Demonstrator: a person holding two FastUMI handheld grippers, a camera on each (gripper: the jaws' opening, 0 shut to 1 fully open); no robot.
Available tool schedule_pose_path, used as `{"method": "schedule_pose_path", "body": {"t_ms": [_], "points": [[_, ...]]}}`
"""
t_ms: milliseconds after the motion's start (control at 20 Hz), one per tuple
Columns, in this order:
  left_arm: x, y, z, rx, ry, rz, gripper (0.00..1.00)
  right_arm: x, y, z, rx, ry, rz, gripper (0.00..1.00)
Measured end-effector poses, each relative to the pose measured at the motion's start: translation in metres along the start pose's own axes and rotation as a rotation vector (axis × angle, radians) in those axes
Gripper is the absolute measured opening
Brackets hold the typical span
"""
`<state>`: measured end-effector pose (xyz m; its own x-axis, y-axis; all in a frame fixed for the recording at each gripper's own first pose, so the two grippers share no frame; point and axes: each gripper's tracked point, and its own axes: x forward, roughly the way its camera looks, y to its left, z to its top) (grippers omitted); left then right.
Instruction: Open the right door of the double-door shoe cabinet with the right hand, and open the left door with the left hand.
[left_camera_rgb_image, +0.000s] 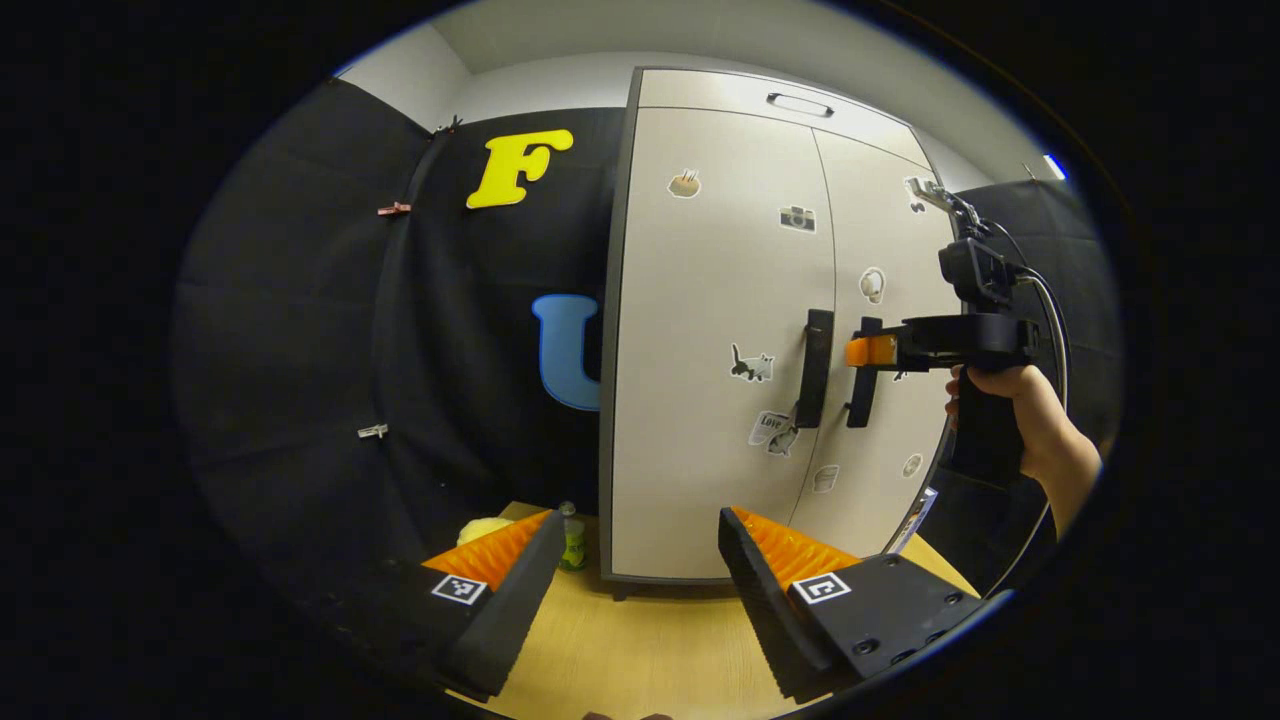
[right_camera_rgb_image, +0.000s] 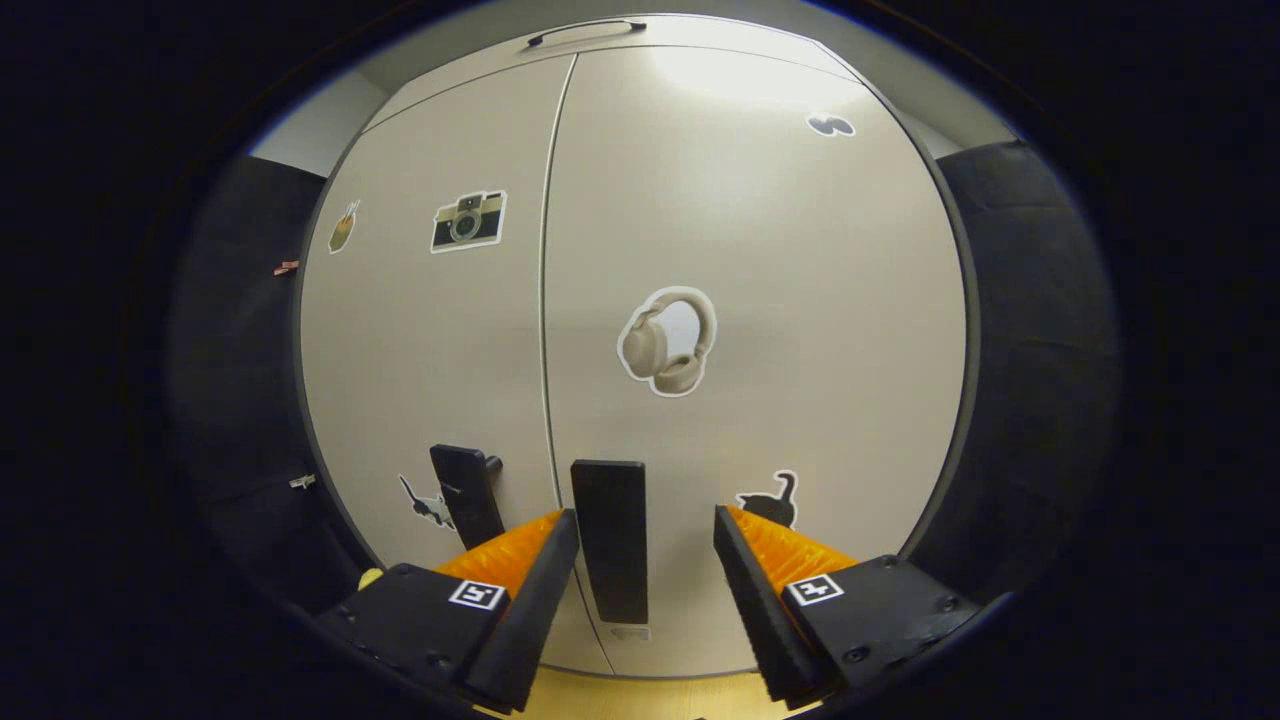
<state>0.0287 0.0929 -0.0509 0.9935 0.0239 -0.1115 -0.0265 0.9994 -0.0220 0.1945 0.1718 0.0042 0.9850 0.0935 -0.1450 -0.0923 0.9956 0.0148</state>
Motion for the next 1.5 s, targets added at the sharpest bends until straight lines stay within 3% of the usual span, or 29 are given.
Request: {"method": "schedule_pose_path", "body": {"t_ms": [250,300,650,700,900,1150,1500], "points": [[-0.003,0.011,-0.001,-0.008,-0.007,0.006,0.95,0.013,0.009,-0.010,0.025,0.028,-0.007,0.40],[-0.003,0.012,0.000,-0.007,-0.010,0.005,0.95,0.007,0.008,-0.010,0.026,0.035,-0.001,0.37],[-0.011,0.012,0.000,0.009,-0.017,-0.031,0.95,0.008,0.008,-0.009,0.054,0.029,0.009,0.28],[-0.013,0.011,0.000,0.012,-0.020,-0.039,0.95,0.007,0.007,-0.011,0.058,0.033,0.017,0.21],[-0.019,0.007,-0.003,0.017,-0.018,-0.086,0.95,-0.007,0.008,-0.012,0.069,0.050,0.053,0.12],[-0.022,-0.014,-0.003,0.029,-0.020,-0.162,0.95,-0.032,0.001,-0.013,0.078,0.033,0.056,0.12],[-0.044,-0.043,0.002,0.028,-0.029,-0.140,0.95,-0.065,-0.016,-0.011,0.082,-0.017,0.067,0.12]]}}
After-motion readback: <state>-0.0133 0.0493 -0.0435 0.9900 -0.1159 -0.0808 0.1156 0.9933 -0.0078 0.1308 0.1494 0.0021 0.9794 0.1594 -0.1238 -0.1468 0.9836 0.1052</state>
